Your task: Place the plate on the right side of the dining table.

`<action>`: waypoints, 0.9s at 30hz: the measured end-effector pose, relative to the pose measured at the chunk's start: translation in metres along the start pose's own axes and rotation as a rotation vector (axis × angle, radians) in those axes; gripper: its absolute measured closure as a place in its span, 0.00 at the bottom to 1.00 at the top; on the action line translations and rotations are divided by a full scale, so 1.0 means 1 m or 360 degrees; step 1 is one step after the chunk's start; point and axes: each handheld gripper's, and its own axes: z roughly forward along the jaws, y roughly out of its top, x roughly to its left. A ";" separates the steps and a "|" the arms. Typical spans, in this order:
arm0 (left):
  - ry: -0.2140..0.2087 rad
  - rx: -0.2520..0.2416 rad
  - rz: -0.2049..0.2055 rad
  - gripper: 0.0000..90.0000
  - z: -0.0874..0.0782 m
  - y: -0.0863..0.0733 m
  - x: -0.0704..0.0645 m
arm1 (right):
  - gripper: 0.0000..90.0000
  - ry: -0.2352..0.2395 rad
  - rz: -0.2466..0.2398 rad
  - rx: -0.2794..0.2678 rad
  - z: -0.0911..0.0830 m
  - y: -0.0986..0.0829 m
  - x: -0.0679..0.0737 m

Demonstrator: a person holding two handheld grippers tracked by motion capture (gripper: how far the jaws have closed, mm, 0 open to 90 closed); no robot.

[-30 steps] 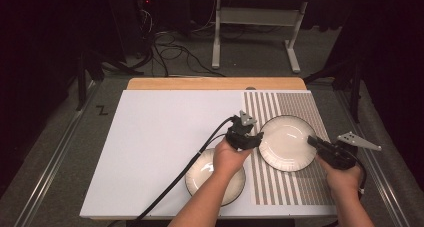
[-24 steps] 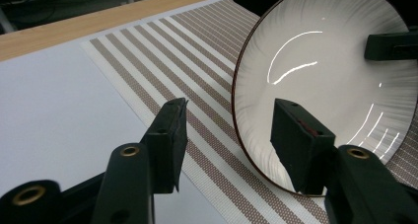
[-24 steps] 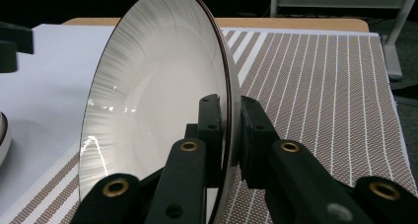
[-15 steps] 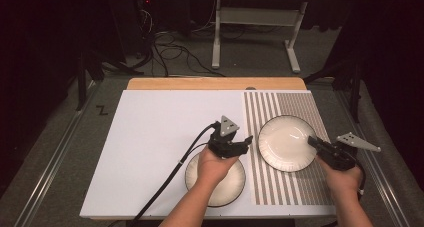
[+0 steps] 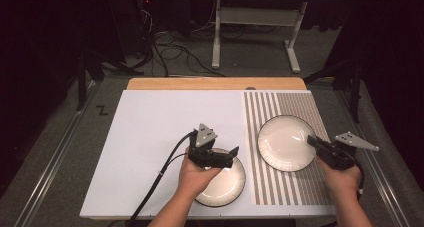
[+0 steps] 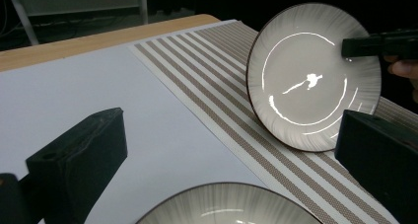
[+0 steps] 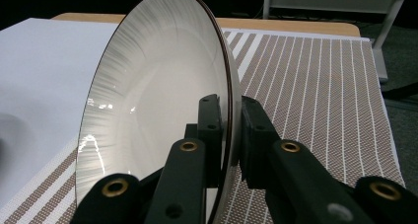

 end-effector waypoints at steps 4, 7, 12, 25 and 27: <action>0.0017 -0.0022 0.0035 0.00 -0.019 -0.009 0.002 | 0.92 -0.0004 -0.0001 0.0006 0.000 0.000 -0.001; 0.0053 -0.0037 0.0047 0.00 -0.035 -0.016 0.006 | 0.92 -0.0005 0.0003 0.0010 0.001 0.000 -0.001; 0.0098 -0.0010 0.0078 0.00 -0.059 -0.029 0.015 | 0.91 -0.0006 0.0011 0.0021 0.003 0.000 -0.002; 0.0195 -0.0037 -0.0006 0.02 -0.115 -0.073 0.052 | 0.88 -0.0033 0.0103 0.0102 0.014 -0.006 -0.016; 0.0202 -0.0083 -0.0029 0.02 -0.124 -0.077 0.054 | 0.87 -0.0033 0.0131 0.0121 0.016 -0.008 -0.019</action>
